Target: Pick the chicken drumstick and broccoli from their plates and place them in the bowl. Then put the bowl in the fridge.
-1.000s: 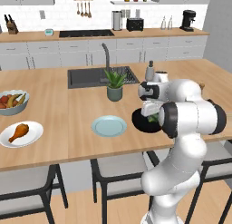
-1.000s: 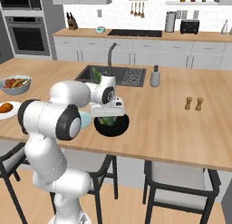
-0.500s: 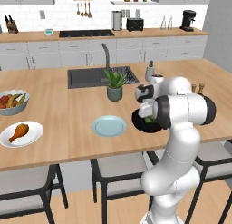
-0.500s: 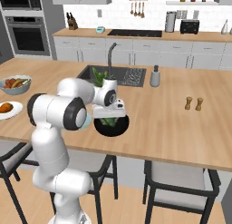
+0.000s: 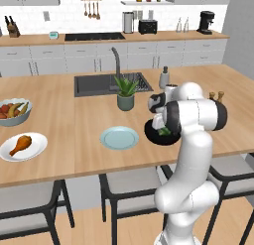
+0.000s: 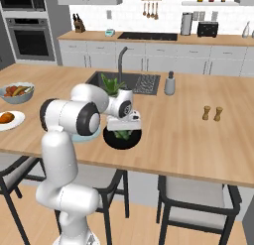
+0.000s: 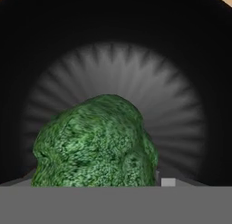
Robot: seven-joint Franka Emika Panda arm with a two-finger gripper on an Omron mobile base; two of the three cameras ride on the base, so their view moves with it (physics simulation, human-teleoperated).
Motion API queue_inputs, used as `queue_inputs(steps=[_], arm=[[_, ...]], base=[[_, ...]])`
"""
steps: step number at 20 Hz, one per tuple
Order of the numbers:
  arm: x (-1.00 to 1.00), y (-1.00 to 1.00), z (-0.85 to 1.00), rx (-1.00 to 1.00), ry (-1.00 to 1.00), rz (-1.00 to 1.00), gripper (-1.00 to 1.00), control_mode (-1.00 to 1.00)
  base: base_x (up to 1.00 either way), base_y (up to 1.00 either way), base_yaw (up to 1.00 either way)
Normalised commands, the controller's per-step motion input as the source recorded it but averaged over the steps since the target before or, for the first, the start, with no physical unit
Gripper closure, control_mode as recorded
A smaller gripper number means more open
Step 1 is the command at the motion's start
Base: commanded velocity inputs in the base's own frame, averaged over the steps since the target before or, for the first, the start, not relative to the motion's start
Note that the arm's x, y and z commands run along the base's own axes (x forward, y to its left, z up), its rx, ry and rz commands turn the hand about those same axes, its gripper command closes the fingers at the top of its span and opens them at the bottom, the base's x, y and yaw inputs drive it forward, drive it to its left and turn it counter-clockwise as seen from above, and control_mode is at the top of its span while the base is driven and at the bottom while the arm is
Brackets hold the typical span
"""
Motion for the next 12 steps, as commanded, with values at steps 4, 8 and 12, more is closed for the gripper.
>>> queue_inputs(steps=[4,8,12], arm=[[0.13,-0.01,-0.32,0.0,0.02,0.0,1.0,-1.0],[0.11,0.0,-0.31,0.0,0.02,0.0,1.0,-1.0],[0.01,0.0,-0.04,0.0,0.0,0.0,-1.0,-1.0]], base=[[0.0,0.0,0.0],[0.0,0.0,0.0],[0.0,0.0,0.0]])
